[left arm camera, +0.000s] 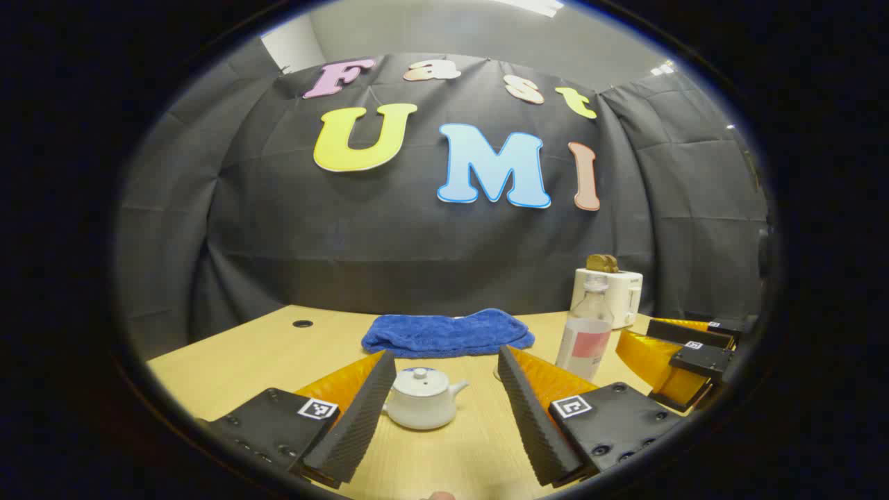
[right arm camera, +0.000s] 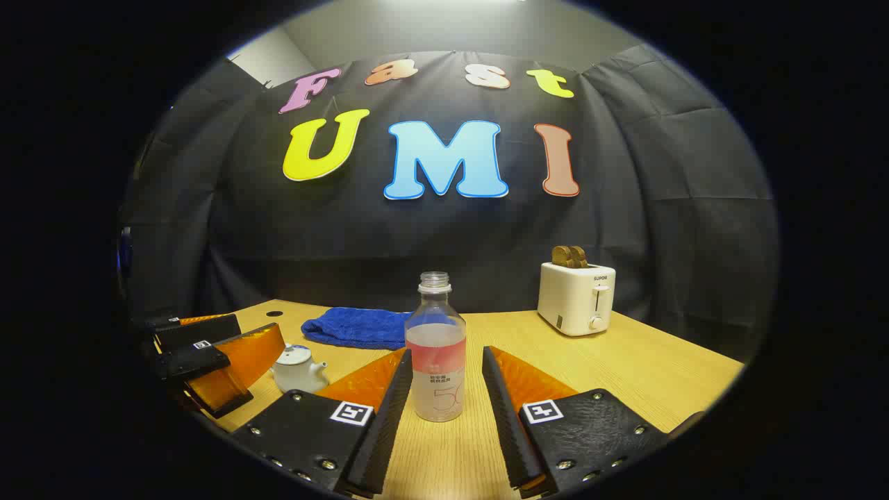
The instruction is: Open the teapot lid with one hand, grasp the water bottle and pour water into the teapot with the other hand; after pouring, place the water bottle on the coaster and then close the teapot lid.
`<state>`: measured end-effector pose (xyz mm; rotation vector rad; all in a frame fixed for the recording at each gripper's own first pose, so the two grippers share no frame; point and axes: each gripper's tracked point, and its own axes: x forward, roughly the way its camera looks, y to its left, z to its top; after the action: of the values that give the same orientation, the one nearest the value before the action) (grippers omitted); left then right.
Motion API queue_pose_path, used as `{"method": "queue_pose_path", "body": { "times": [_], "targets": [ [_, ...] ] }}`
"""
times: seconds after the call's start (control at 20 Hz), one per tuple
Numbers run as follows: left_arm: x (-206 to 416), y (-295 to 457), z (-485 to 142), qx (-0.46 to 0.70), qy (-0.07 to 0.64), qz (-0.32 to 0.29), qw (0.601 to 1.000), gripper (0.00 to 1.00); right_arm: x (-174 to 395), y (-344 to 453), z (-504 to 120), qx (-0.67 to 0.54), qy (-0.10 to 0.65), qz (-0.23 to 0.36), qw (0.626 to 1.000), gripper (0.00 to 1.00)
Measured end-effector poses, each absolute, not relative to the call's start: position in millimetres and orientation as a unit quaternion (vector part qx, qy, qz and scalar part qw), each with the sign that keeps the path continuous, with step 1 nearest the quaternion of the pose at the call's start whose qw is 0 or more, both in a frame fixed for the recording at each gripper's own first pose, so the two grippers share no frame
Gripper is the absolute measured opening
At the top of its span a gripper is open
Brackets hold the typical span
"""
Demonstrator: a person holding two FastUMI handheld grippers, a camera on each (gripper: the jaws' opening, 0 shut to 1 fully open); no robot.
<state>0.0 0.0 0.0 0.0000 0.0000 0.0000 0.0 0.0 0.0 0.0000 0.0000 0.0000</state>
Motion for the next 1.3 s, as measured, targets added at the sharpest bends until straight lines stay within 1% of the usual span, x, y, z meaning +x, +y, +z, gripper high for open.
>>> {"method": "queue_pose_path", "body": {
  "times": [1.0,1.3],
  "targets": [
    [6,7,-4,-0.008,0.012,0.007,1.0,0.96,2,2,1,-0.005,-0.001,0.003,1.0,0.64],
    [17,8,-3,-0.002,0.015,0.004,1.0,0.96,2,4,0,-0.006,0.003,0.005,1.0,0.64]
  ]
}}
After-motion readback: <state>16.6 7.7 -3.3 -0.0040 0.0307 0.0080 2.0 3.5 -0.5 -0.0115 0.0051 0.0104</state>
